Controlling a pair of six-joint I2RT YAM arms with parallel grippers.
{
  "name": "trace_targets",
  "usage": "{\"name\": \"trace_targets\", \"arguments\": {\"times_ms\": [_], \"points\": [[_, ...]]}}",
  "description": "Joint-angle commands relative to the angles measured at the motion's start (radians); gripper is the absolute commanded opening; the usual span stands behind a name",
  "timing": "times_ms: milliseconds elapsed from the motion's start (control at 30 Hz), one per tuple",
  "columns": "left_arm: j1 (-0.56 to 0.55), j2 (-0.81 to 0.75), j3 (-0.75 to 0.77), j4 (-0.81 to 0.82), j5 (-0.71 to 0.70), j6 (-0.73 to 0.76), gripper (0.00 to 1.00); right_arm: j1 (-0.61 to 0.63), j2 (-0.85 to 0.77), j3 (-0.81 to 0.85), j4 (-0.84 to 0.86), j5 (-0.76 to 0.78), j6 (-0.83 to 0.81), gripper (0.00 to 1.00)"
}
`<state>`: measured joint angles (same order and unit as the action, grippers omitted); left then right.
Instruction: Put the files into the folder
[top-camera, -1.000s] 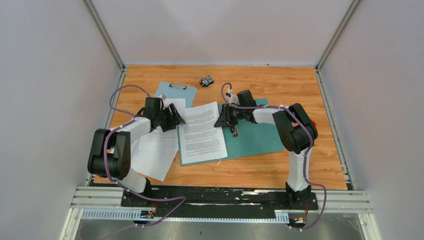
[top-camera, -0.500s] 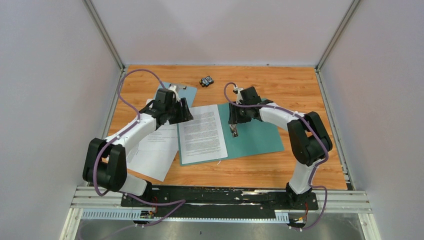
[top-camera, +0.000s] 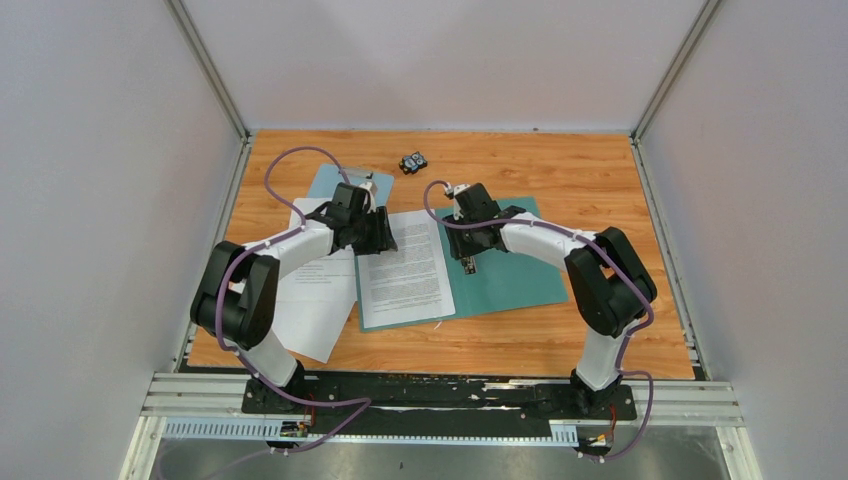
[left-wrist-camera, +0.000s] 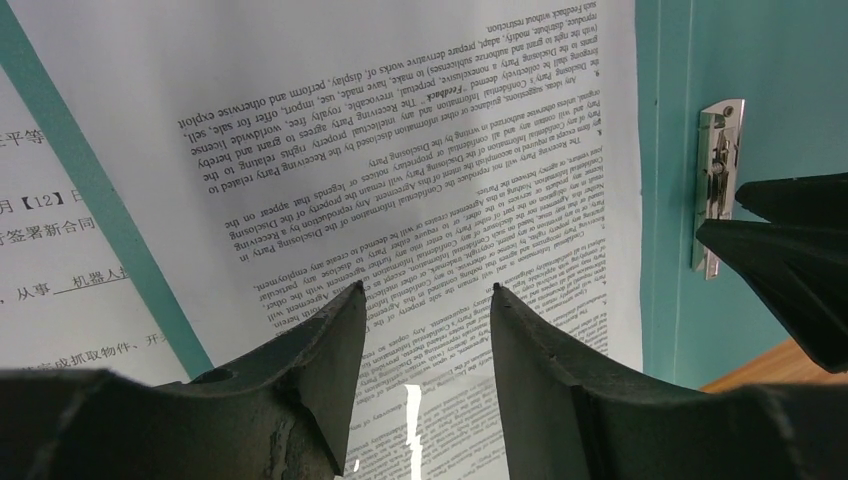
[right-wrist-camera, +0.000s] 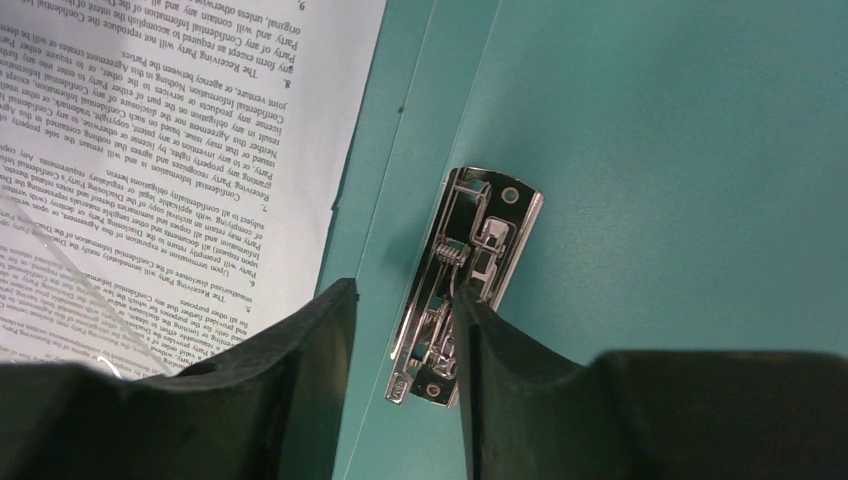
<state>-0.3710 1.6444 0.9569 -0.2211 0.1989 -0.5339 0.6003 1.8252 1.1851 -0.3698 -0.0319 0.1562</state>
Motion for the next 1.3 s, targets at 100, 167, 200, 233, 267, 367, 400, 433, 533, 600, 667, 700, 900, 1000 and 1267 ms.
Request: {"name": "trace_targets", "arguments": {"times_ms": [100, 167, 200, 233, 267, 367, 400, 433, 533, 600, 667, 700, 900, 1000, 1267], "points": [[0.001, -0.052, 0.044, -0.059, -0.087, 0.050, 0.57, -0.007, -0.056, 0.031, -0.070, -0.023, -0.017, 0.31], [0.001, -0.058, 0.043, -0.080, -0.107, 0.062, 0.57, -0.017, -0.074, 0.023, -0.081, -0.052, -0.025, 0.29], [0.001, -0.058, 0.043, -0.095, -0.120, 0.069, 0.57, -0.023, -0.078, 0.020, -0.087, -0.073, -0.028, 0.29], [0.001, -0.057, 0.044, -0.106, -0.134, 0.074, 0.57, -0.028, -0.081, 0.018, -0.091, -0.094, -0.032, 0.29], [0.001, -0.054, 0.047, -0.121, -0.152, 0.078, 0.58, -0.035, -0.084, 0.014, -0.092, -0.112, -0.035, 0.29], [0.001, -0.056, 0.045, -0.136, -0.188, 0.089, 0.58, -0.052, -0.086, -0.001, -0.081, -0.153, -0.037, 0.24], [0.001, -0.056, 0.043, -0.136, -0.191, 0.090, 0.58, -0.058, -0.086, -0.005, -0.077, -0.167, -0.038, 0.24], [0.001, -0.054, 0.042, -0.132, -0.188, 0.091, 0.58, -0.063, -0.086, -0.012, -0.074, -0.177, -0.038, 0.23], [0.001, -0.041, 0.040, -0.129, -0.182, 0.092, 0.58, -0.075, -0.082, -0.020, -0.064, -0.196, -0.042, 0.22], [0.001, -0.033, 0.040, -0.132, -0.191, 0.094, 0.58, -0.084, -0.075, -0.025, -0.052, -0.235, -0.046, 0.22], [0.001, -0.029, 0.036, -0.133, -0.197, 0.097, 0.58, -0.095, -0.067, -0.033, -0.039, -0.261, -0.041, 0.21], [0.001, -0.029, 0.033, -0.133, -0.197, 0.098, 0.58, -0.095, -0.063, -0.034, -0.038, -0.255, -0.040, 0.20], [0.001, -0.018, 0.028, -0.135, -0.232, 0.105, 0.58, -0.106, -0.053, -0.057, -0.028, -0.273, -0.045, 0.17], [0.001, -0.011, 0.028, -0.135, -0.241, 0.108, 0.58, -0.111, -0.060, -0.074, -0.011, -0.304, -0.041, 0.17], [0.001, 0.010, 0.039, -0.136, -0.248, 0.112, 0.58, -0.123, -0.053, -0.094, 0.003, -0.329, -0.037, 0.17]]}}
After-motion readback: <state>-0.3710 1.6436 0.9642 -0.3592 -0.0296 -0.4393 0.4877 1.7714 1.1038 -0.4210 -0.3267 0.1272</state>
